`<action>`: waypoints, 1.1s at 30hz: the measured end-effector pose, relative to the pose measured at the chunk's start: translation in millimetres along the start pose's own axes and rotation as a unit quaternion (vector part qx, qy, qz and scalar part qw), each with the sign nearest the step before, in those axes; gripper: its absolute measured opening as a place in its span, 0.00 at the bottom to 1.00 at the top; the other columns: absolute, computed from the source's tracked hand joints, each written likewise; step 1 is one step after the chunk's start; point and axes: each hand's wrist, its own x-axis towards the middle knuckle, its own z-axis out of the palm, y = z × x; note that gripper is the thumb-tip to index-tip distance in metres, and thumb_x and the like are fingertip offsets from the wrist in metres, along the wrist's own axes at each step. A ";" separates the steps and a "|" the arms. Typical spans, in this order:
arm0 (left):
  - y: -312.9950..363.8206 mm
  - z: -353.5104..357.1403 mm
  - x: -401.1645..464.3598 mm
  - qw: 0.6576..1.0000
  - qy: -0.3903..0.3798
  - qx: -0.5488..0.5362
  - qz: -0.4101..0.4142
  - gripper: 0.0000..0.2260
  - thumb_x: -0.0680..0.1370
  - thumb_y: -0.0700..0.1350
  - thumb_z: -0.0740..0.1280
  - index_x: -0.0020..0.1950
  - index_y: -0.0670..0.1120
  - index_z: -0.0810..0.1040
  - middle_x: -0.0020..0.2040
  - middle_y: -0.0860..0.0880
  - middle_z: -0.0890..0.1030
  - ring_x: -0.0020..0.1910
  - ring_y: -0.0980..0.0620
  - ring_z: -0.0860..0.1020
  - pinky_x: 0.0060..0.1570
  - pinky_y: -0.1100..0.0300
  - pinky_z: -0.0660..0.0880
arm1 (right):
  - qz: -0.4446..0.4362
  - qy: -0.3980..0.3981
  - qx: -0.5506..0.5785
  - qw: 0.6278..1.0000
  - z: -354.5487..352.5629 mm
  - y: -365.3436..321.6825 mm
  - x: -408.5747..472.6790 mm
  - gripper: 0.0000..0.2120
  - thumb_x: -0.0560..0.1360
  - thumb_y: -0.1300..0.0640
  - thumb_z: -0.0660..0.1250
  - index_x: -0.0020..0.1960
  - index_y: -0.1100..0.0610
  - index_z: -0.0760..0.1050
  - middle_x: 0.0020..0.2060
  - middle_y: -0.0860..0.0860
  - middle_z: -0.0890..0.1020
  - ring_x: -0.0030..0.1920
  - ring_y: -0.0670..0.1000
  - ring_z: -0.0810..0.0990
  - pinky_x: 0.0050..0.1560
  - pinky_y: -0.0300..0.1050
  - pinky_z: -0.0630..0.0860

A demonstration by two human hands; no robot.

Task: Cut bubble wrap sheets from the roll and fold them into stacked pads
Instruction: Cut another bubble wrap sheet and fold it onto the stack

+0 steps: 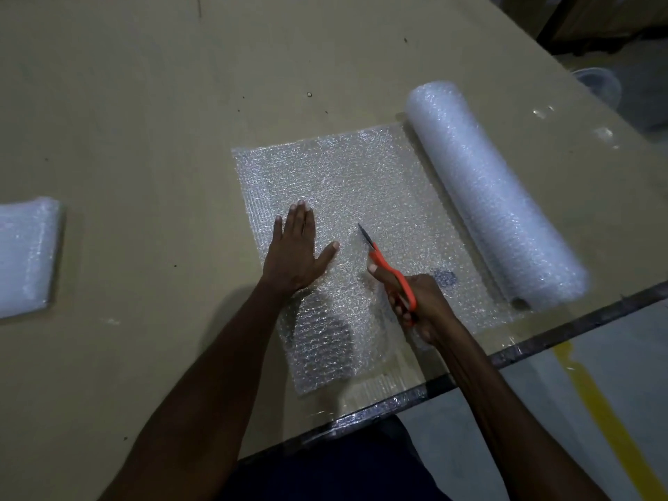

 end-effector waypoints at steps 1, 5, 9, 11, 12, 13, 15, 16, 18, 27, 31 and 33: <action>0.1 -0.4 0.3 1.000 -0.002 0.000 0.000 0.42 0.79 0.69 0.43 0.81 0.38 0.46 0.82 0.39 0.45 0.81 0.43 0.44 0.78 0.42 0.44 | 0.000 0.001 -0.007 1.000 1.4 -2.5 1.2 0.23 0.67 0.46 0.82 0.29 0.59 0.73 0.22 0.55 0.71 0.20 0.49 0.65 0.21 0.36 0.60; 0.8 -1.7 0.7 1.000 -0.002 0.002 0.001 0.41 0.80 0.69 0.44 0.81 0.38 0.46 0.82 0.39 0.46 0.81 0.43 0.44 0.78 0.42 0.42 | -0.006 0.015 -0.010 1.000 3.4 -2.5 4.6 0.25 0.67 0.48 0.83 0.26 0.60 0.72 0.22 0.56 0.71 0.20 0.50 0.64 0.21 0.36 0.59; 1.1 -1.7 -0.3 1.000 0.000 -0.001 0.000 0.41 0.80 0.68 0.45 0.81 0.38 0.47 0.82 0.40 0.45 0.81 0.44 0.44 0.78 0.43 0.41 | -0.003 0.010 -0.017 1.000 5.2 -4.0 6.0 0.24 0.66 0.46 0.83 0.30 0.62 0.75 0.23 0.57 0.71 0.20 0.50 0.64 0.21 0.36 0.59; 1.4 -1.4 0.0 1.000 0.001 -0.001 -0.001 0.41 0.80 0.69 0.45 0.81 0.38 0.47 0.82 0.40 0.46 0.81 0.44 0.44 0.78 0.43 0.41 | -0.010 0.003 -0.017 1.000 7.3 -9.1 7.9 0.22 0.68 0.46 0.82 0.36 0.64 0.77 0.24 0.56 0.71 0.20 0.49 0.65 0.21 0.36 0.60; 1.6 -1.3 0.1 1.000 0.002 -0.001 -0.002 0.41 0.80 0.69 0.45 0.81 0.38 0.47 0.82 0.40 0.46 0.81 0.44 0.44 0.78 0.43 0.41 | -0.012 0.001 -0.016 1.000 8.2 -11.1 9.1 0.22 0.68 0.47 0.82 0.35 0.64 0.77 0.23 0.56 0.71 0.19 0.49 0.64 0.20 0.36 0.60; 1.6 -1.5 0.2 1.000 0.002 -0.001 -0.002 0.41 0.80 0.69 0.45 0.81 0.38 0.47 0.82 0.40 0.46 0.81 0.44 0.44 0.78 0.43 0.41 | -0.013 0.000 -0.016 1.000 8.5 -12.2 10.2 0.22 0.68 0.48 0.82 0.33 0.64 0.76 0.23 0.56 0.70 0.19 0.49 0.64 0.20 0.36 0.60; 1.5 -1.9 0.1 1.000 -0.001 -0.004 -0.002 0.41 0.80 0.69 0.44 0.81 0.39 0.47 0.82 0.40 0.45 0.81 0.44 0.43 0.78 0.43 0.41 | -0.012 0.006 -0.021 1.000 6.9 -11.4 12.5 0.23 0.67 0.49 0.82 0.29 0.61 0.74 0.23 0.56 0.69 0.19 0.50 0.63 0.20 0.36 0.59; 1.3 -2.0 0.0 1.000 -0.002 -0.005 -0.002 0.41 0.80 0.69 0.44 0.81 0.39 0.47 0.82 0.40 0.45 0.81 0.44 0.43 0.78 0.43 0.41 | -0.010 0.010 -0.028 1.000 5.6 -10.3 13.6 0.23 0.67 0.48 0.83 0.28 0.60 0.73 0.23 0.56 0.69 0.20 0.50 0.63 0.21 0.36 0.58; 1.1 -2.0 0.0 1.000 -0.003 -0.005 -0.003 0.41 0.80 0.69 0.44 0.81 0.39 0.47 0.82 0.40 0.44 0.81 0.44 0.42 0.78 0.43 0.41 | -0.006 0.012 -0.047 0.999 3.6 -9.6 14.5 0.24 0.66 0.46 0.83 0.28 0.59 0.74 0.24 0.57 0.71 0.20 0.50 0.64 0.21 0.36 0.58; 2.0 -2.0 -1.6 1.000 0.002 -0.008 -0.004 0.40 0.81 0.67 0.48 0.81 0.39 0.46 0.82 0.40 0.43 0.81 0.45 0.42 0.78 0.44 0.39 | -0.008 -0.005 -0.061 0.998 6.2 -21.7 23.4 0.24 0.67 0.47 0.82 0.29 0.61 0.74 0.23 0.57 0.71 0.18 0.49 0.64 0.21 0.36 0.59; 3.3 -3.7 -2.5 1.000 0.002 -0.009 -0.006 0.40 0.81 0.67 0.48 0.81 0.39 0.46 0.82 0.40 0.43 0.81 0.45 0.41 0.78 0.45 0.39 | -0.009 -0.003 -0.053 0.999 10.5 -22.1 26.0 0.24 0.66 0.44 0.82 0.32 0.63 0.76 0.24 0.57 0.71 0.19 0.49 0.65 0.21 0.36 0.60; 3.5 -3.7 -2.6 1.000 0.001 -0.004 -0.008 0.40 0.81 0.67 0.48 0.81 0.39 0.46 0.82 0.40 0.43 0.81 0.45 0.41 0.78 0.45 0.38 | -0.013 -0.001 -0.047 0.999 16.1 -27.1 28.4 0.24 0.67 0.45 0.82 0.32 0.63 0.76 0.23 0.56 0.71 0.18 0.49 0.65 0.21 0.36 0.60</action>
